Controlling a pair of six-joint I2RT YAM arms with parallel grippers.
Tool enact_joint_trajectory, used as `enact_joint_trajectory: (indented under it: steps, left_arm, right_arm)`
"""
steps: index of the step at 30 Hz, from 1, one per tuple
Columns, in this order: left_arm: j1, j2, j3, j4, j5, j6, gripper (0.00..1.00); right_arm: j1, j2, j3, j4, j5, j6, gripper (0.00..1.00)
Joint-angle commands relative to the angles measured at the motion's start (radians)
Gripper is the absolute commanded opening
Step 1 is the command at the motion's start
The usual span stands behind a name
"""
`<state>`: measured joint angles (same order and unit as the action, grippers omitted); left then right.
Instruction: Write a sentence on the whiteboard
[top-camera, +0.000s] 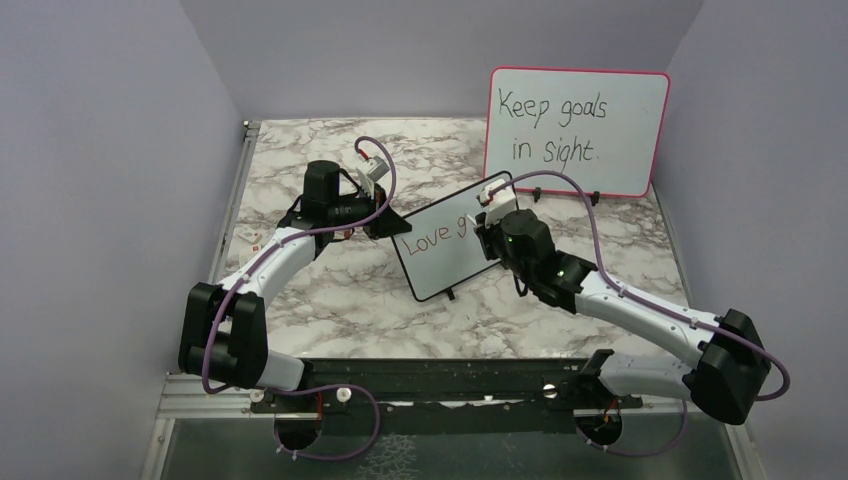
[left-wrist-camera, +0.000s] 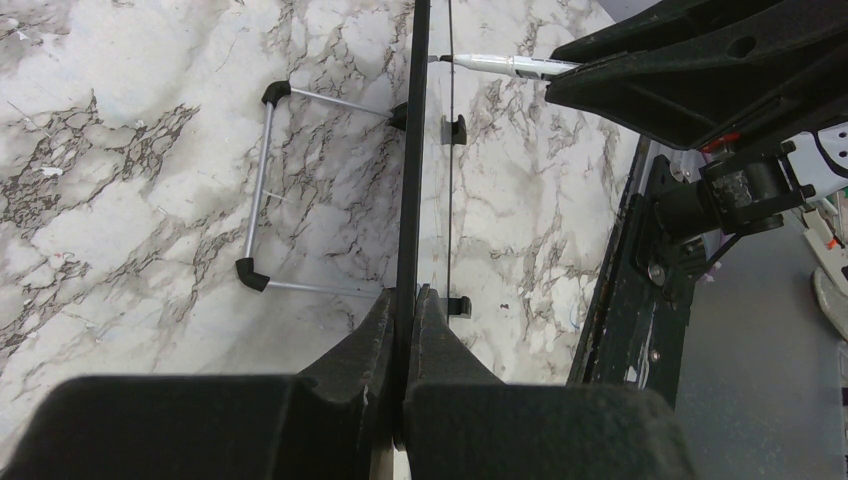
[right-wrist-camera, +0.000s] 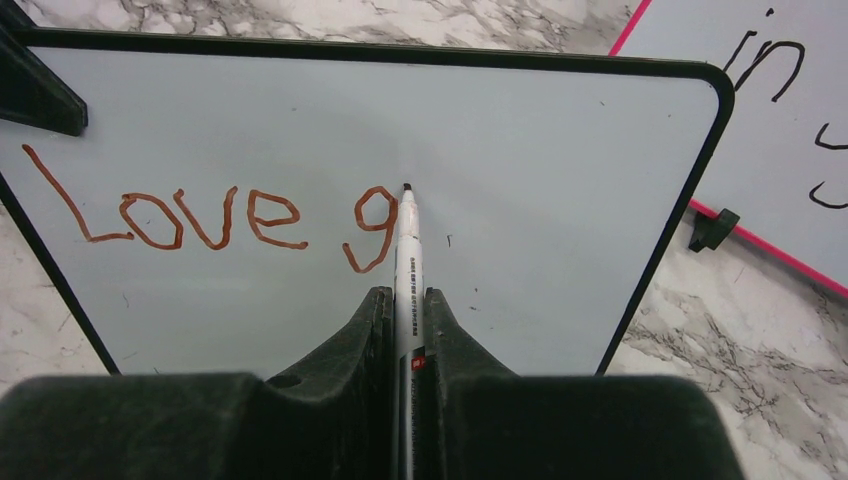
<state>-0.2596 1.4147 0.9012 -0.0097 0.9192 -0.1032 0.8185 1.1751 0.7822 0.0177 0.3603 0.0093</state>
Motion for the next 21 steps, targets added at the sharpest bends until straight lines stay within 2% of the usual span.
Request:
enact_joint_trajectory:
  steps: [1,21]
  left_arm:
    - [-0.01,0.047,-0.027,-0.11,-0.161,0.099,0.0]
    - [-0.01,0.046,-0.027,-0.111,-0.167,0.099,0.0]
  right_arm:
    - [-0.012,0.01,-0.008,0.054,0.007,0.0,0.0]
    - [-0.02,0.012,-0.018,-0.012,-0.001,0.013,0.0]
